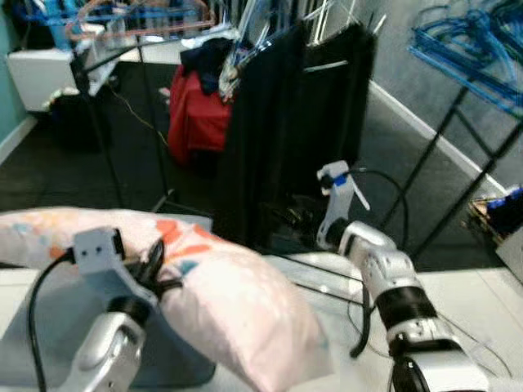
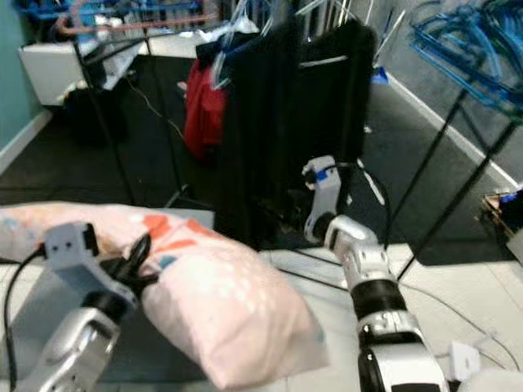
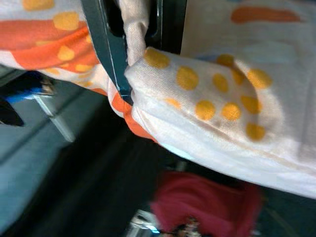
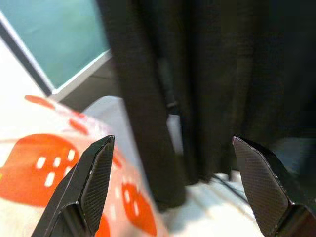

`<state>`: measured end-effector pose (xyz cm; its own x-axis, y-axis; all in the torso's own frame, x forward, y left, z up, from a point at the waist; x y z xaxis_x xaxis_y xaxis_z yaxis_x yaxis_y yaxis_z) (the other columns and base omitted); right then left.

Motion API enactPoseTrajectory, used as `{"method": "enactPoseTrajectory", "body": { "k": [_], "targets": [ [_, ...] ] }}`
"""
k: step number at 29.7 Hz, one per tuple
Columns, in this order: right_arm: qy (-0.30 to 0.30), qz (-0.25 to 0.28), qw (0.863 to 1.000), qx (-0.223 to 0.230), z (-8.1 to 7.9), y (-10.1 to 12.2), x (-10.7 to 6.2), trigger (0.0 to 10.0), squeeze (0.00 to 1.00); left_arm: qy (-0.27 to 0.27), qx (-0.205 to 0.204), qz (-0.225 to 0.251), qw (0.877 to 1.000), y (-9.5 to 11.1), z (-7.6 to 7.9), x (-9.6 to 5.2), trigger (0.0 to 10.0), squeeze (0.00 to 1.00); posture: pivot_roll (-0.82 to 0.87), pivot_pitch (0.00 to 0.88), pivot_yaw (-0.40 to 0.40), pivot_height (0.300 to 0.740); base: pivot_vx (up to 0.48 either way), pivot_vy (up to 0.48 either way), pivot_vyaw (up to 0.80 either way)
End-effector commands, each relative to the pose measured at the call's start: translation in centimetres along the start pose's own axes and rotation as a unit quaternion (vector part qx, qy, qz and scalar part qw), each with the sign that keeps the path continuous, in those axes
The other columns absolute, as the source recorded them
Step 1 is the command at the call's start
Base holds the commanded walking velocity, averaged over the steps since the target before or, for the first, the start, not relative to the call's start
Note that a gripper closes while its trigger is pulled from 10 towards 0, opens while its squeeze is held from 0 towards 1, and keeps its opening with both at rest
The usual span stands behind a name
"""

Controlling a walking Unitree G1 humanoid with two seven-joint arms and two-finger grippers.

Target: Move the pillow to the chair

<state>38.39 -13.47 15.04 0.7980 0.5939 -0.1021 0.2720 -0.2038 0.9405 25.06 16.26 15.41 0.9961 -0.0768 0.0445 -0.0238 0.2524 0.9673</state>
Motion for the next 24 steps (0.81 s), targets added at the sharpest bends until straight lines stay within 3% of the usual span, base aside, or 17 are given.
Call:
{"method": "enactPoseTrajectory", "body": {
  "k": [1, 14, 24],
  "targets": [
    [0.002, -0.005, 1.0, 0.002, -0.3, -0.4, 0.3, 10.0, 0.0, -0.005, 0.001, 0.031, 1.0, 1.2, 0.1, 0.1, 10.0, 0.0, -0.12, 0.019, -0.123, 0.74, 0.0, -0.48, -0.75],
    [-0.01, -0.018, 1.0, -0.008, 0.0, -0.5, 0.2, 10.0, 0.0, 0.01, -0.019, 0.04, 0.999, 1.5, -0.3, 0.4, 10.0, 0.0, -0.12, 0.019, -0.123, 0.74, 0.0, -0.037, -0.75],
    [-0.076, -0.039, 0.996, -0.033, 1.7, -0.9, -0.2, 10.0, 0.0, 0.017, -0.017, 0.043, 0.999, 1.4, -0.4, 0.5, 10.0, 0.0, -0.13, 0.02, -0.123, 0.74, 0.0, 0.0, -0.74]
  ]
}}
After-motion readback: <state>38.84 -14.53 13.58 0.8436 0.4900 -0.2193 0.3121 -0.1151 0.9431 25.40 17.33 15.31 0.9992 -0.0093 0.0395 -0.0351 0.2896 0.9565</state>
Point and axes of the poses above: a point about 5 cm out from each wrist's last joint towards the gripper, its own x axis pointing out of the wrist towards the gripper, its own y axis along the axis of the wrist's last joint, z = x × y, the point moved 2 cm from there along x, pointing out of the wrist towards the gripper, and after that the axes turned 8 degrees about x, right-handed, at the moved point
